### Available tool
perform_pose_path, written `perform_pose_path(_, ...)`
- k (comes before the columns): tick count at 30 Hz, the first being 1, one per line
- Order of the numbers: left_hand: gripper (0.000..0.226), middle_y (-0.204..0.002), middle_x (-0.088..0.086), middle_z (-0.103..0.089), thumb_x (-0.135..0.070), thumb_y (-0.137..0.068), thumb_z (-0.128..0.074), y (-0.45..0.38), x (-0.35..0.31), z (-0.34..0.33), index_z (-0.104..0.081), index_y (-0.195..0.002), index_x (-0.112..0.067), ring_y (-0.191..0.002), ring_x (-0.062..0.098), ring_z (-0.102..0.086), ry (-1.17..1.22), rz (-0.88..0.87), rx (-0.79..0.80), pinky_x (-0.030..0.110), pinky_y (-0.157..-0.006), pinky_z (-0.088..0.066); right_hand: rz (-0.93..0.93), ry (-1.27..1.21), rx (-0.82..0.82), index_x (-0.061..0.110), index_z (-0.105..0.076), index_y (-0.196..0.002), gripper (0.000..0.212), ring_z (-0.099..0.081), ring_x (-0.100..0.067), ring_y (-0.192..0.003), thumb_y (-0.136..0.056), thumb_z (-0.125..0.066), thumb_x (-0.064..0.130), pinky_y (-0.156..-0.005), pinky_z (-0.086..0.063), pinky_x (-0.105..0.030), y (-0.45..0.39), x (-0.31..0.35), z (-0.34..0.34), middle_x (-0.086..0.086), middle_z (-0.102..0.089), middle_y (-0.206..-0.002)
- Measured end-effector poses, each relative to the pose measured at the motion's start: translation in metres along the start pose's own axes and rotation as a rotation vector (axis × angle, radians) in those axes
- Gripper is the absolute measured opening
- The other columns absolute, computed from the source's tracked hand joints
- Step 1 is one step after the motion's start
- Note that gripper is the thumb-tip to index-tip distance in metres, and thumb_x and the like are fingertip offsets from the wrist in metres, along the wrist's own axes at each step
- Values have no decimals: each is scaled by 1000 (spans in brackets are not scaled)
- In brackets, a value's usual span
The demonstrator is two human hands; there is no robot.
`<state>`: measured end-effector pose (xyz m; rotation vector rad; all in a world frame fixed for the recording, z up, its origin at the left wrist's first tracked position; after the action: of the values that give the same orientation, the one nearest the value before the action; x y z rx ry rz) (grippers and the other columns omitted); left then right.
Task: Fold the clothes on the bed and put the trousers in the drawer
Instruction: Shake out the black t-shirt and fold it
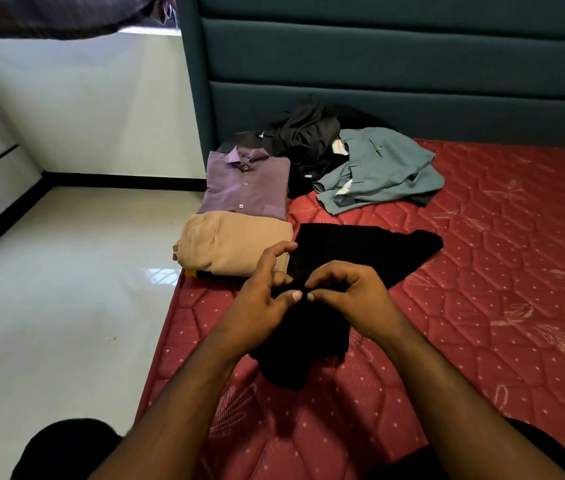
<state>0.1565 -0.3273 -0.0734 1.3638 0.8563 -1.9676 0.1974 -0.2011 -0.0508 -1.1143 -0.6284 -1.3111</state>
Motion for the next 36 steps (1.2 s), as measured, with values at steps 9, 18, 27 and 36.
perform_pose_path(9, 68, -92, -3, -59, 10, -73, -59, -1, 14, 15, -49, -128, -28, -84, 9, -60, -179, -9, -387, 17, -72, -47, 335, 499, -143, 10, -74, -103, 27, -60, -5, -90, -79, -69, 0, -78, -49, -18, -15, 47, 40, 3, -65, -96)
perform_pose_path(18, 33, -102, -3, -59, 10, -81, -63, -19, -16, 55, -60, -104, -14, -94, 14, -56, -182, -206, -755, 33, -77, -52, 308, 868, 35, 8, -64, -105, 17, -59, -29, -95, -90, -57, 7, -81, -51, -46, -83, 68, 70, -10, -56, -106)
perform_pose_path(27, 50, -108, 5, -55, -61, -88, -54, -36, -24, 21, -67, -102, -14, -109, 19, -50, -225, -248, -643, 42, -91, -46, 110, 640, -217, 11, -57, -97, 10, -54, -16, -82, -88, -56, 6, -69, -37, -25, -111, 77, 91, 2, -57, -88)
perform_pose_path(36, 5, -90, 5, -59, -8, -83, -74, -75, -54, 44, -71, -88, -8, -83, 7, -52, -316, -308, -733, 16, -78, -44, 136, 695, -208, 8, -74, -98, 18, -63, -13, -89, -81, -69, 3, -83, -46, -23, -124, 98, 122, -5, -72, -96)
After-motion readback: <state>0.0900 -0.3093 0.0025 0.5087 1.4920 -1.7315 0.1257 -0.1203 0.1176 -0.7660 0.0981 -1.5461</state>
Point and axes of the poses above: each hand's wrist, its own y-axis away from the middle knuckle, its own z-axis out of the back of the hand, x = y × z, the point moved 9 cm from there along -y, towards the middle knuckle
